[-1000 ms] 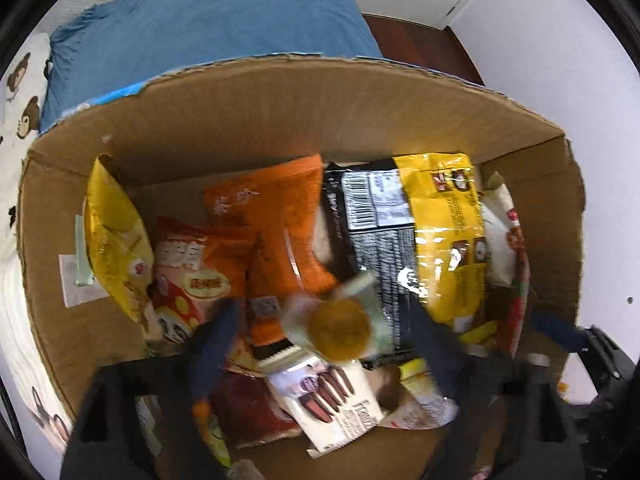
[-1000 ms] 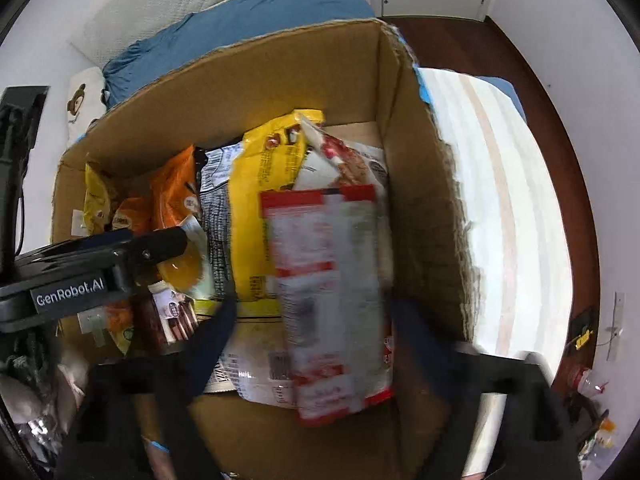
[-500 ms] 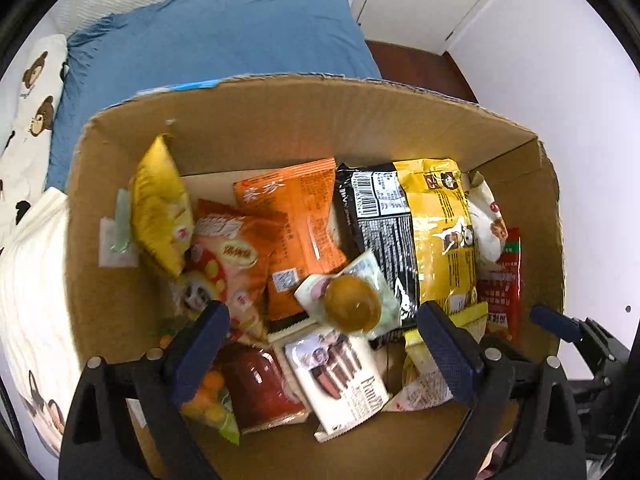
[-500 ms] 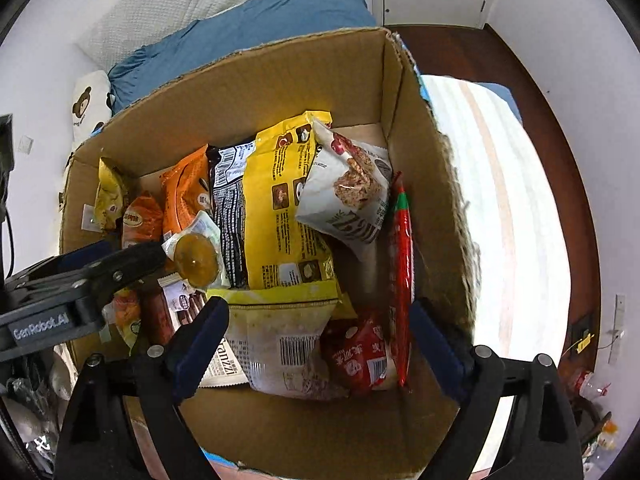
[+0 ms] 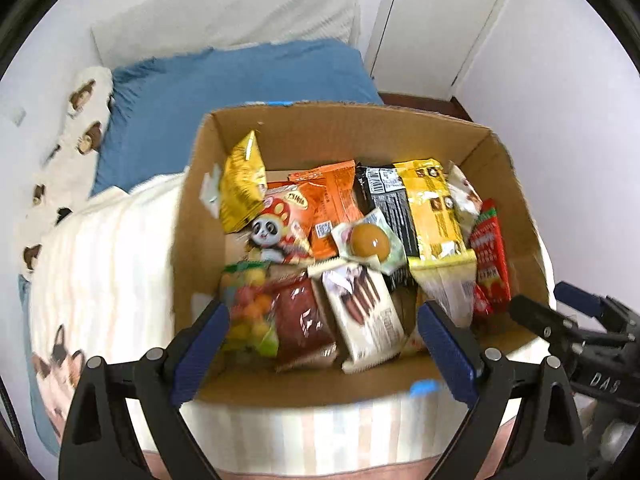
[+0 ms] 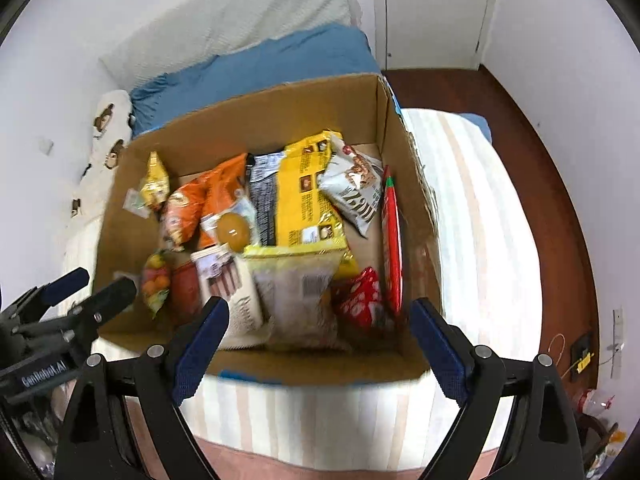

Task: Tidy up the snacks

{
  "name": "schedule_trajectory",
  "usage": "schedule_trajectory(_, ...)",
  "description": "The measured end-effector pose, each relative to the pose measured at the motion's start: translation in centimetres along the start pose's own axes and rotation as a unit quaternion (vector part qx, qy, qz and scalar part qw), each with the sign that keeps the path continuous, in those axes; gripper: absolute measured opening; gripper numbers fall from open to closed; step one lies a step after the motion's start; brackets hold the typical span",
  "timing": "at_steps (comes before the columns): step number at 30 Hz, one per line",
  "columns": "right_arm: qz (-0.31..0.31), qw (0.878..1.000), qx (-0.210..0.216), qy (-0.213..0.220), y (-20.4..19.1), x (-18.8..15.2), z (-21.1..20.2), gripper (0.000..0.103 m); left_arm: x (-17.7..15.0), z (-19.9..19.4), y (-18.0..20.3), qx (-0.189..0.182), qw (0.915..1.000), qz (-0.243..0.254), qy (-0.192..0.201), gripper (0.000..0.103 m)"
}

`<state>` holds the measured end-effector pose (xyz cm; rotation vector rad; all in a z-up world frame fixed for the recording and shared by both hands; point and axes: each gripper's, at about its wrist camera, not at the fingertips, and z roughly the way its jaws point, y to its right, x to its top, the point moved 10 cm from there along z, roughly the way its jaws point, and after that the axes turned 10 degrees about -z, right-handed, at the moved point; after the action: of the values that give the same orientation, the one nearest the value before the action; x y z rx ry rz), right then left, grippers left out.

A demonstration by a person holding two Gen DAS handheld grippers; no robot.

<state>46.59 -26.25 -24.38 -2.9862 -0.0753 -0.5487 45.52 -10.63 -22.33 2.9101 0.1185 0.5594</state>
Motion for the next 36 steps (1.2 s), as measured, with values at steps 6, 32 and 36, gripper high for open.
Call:
schedule_trajectory(6, -0.013, 0.999, 0.007, 0.05, -1.9, -2.8, -6.0, 0.096, -3.4, -5.9, 0.0, -0.008, 0.9984, 0.003, 0.056, 0.096)
schedule_trajectory(32, -0.047, 0.975, -0.022, 0.218, -6.3, -14.7, -29.1, 0.097, -13.0, -24.3, -0.1, 0.007, 0.9815, 0.008, 0.191, 0.096)
schedule_trajectory(36, -0.058, 0.972, -0.028, 0.226, -6.7, -15.8, -30.6, 0.097, -13.5, -25.2, 0.1, 0.006, 0.9805, 0.011, 0.196, 0.096)
